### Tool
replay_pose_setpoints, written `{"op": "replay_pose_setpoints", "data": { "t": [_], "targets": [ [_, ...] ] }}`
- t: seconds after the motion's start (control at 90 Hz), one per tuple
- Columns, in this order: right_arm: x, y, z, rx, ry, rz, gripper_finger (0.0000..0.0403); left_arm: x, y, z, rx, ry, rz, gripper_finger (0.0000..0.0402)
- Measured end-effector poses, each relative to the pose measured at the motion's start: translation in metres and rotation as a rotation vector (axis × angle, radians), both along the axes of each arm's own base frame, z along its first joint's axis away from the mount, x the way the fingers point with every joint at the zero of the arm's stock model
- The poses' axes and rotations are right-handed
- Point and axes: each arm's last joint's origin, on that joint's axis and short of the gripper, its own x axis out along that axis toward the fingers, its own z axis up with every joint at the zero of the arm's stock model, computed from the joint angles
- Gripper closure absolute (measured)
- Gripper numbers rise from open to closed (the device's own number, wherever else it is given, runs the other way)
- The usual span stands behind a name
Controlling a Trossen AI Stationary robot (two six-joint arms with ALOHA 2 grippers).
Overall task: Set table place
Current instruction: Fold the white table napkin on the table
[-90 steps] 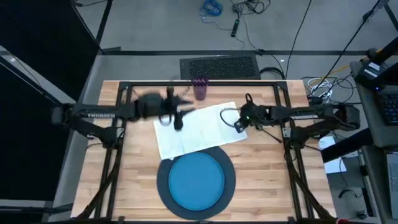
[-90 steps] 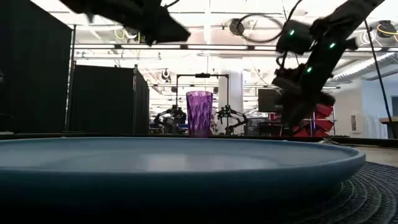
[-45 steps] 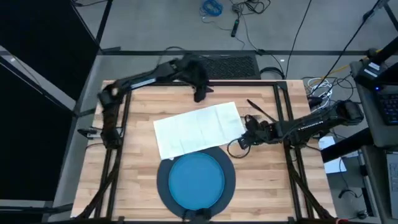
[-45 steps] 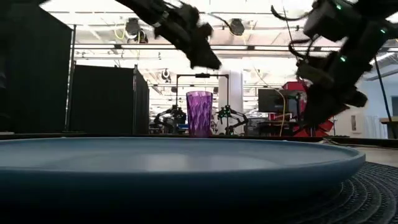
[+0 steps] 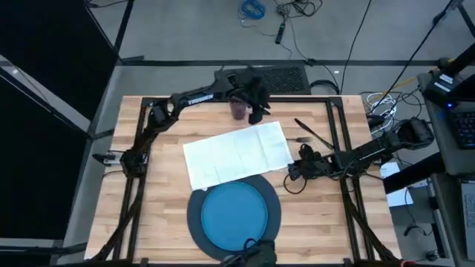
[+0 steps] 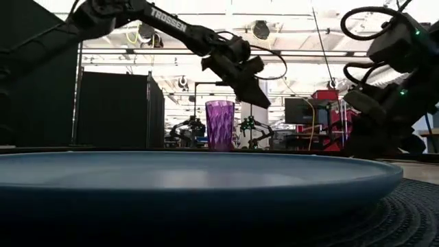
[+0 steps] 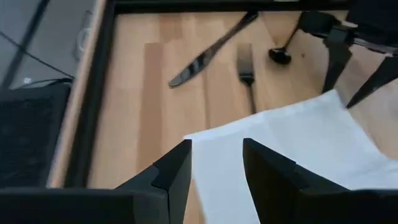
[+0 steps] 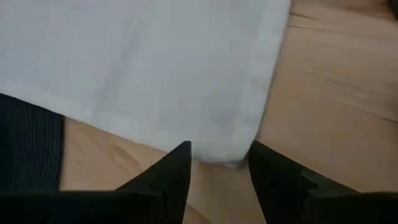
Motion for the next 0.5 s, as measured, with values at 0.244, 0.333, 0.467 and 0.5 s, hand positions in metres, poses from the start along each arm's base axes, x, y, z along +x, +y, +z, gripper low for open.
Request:
{"op": "replay_pose_setpoints", "data": {
  "t": [0.244, 0.333, 0.467, 0.5],
  "targets": [
    [0.002, -0.002, 0.001, -0.01, -0.03, -0.029, 0.0259, -0.003, 0.006, -0.01, -0.023, 0.04, 0.013, 0.0275],
    [0.004, -0.005, 0.002, -0.018, -0.043, -0.033, 0.0259, -0.006, 0.008, -0.011, -0.03, 0.054, 0.02, 0.0275],
    [0.005, -0.012, 0.003, -0.048, -0.037, -0.045, 0.0259, -0.008, 0.009, -0.012, -0.049, 0.073, 0.03, 0.0275],
    [0.005, -0.014, 0.003, -0.054, -0.034, -0.051, 0.0259, -0.008, 0.008, -0.012, -0.055, 0.082, 0.03, 0.0275]
  ]
}}
